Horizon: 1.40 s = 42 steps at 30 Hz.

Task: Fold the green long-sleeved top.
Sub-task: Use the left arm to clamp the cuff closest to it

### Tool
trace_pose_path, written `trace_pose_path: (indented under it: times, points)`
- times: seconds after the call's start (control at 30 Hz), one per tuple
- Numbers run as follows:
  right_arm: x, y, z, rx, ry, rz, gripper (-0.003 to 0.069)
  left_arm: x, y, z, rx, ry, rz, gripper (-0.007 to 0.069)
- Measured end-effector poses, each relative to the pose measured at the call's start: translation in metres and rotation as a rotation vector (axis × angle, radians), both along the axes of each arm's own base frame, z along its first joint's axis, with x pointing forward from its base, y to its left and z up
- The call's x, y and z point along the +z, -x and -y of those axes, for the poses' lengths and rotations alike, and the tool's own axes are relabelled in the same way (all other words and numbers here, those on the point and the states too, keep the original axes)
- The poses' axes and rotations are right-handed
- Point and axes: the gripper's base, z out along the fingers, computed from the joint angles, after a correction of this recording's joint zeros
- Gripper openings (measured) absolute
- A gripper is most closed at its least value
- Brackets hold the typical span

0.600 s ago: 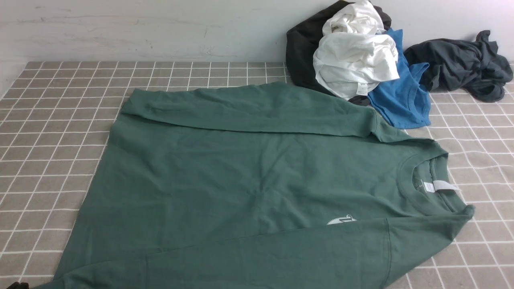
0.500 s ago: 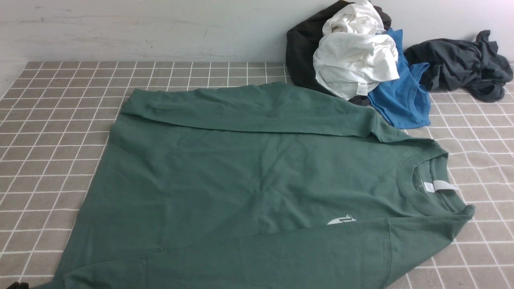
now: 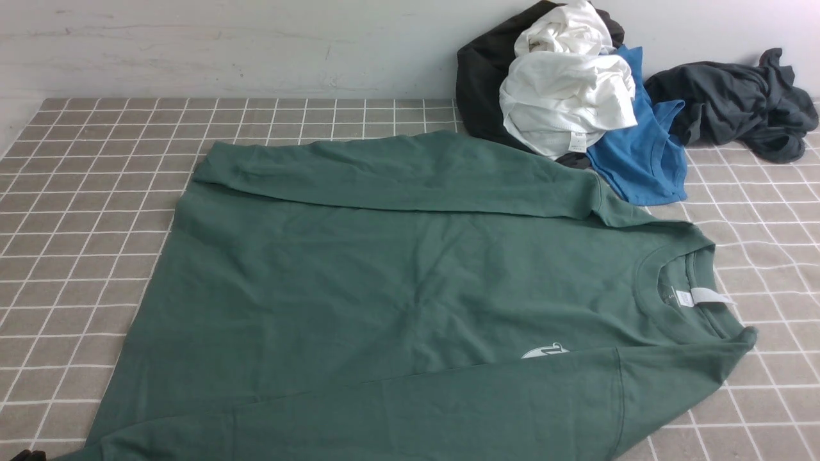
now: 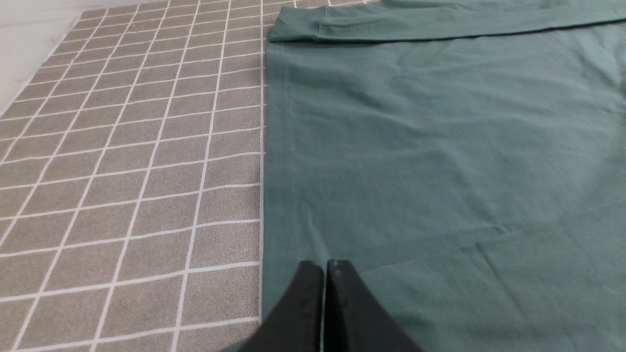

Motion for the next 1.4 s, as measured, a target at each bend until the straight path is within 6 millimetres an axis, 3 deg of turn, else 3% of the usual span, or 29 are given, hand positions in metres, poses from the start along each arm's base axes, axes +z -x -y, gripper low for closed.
trace_pose_path:
  times: [0.3, 0.47, 0.7, 0.83, 0.97, 1.07, 1.2, 1.27, 1.33, 1.37, 1.4]
  points:
    - [0.0, 0.0, 0.0, -0.001, 0.011, 0.0, -0.0015, 0.002, -0.001, -0.001, 0.002, -0.021, 0.025, -0.0007]
    - [0.004, -0.001, 0.002, -0.009, 0.099, 0.064, -0.0015, 0.013, -0.003, 0.0, 0.002, -0.014, 0.153, -0.0007]
    - [0.044, 0.002, 0.0, -0.008, 0.133, 0.518, -0.0015, 0.056, 0.0, 0.0, 0.004, 0.015, 0.632, -0.0007]
    - [0.068, 0.014, -0.002, 0.003, 0.101, 0.815, -0.0015, 0.078, 0.011, -0.001, 0.004, 0.035, 0.905, -0.0007]
    - [0.075, 0.019, -0.002, 0.014, 0.049, 0.905, -0.0015, 0.091, 0.022, -0.001, -0.006, 0.092, 1.089, -0.0007]
    - [0.077, 0.021, -0.002, 0.035, -0.038, 0.932, -0.0015, 0.101, 0.032, -0.002, -0.055, 0.245, 1.219, -0.0007]
    - [0.089, 0.023, -0.002, 0.041, -0.075, 0.937, -0.0015, 0.122, 0.034, -0.002, -0.072, 0.314, 1.18, -0.0007]
    - [0.124, 0.028, -0.001, 0.037, -0.078, 0.95, -0.0015, 0.168, 0.029, -0.002, -0.051, 0.299, 1.043, -0.0007]
    - [0.149, 0.024, -0.001, 0.035, -0.067, 0.928, -0.0015, 0.19, 0.019, -0.001, -0.033, 0.254, 0.929, -0.0007]
    - [0.148, 0.022, -0.002, 0.035, -0.065, 0.911, -0.0015, 0.195, 0.015, -0.001, -0.028, 0.24, 0.895, -0.0007]
    - [0.17, 0.008, -0.002, 0.029, -0.029, 0.83, -0.0013, 0.208, -0.005, 0.0, -0.007, 0.162, 0.725, -0.0007]
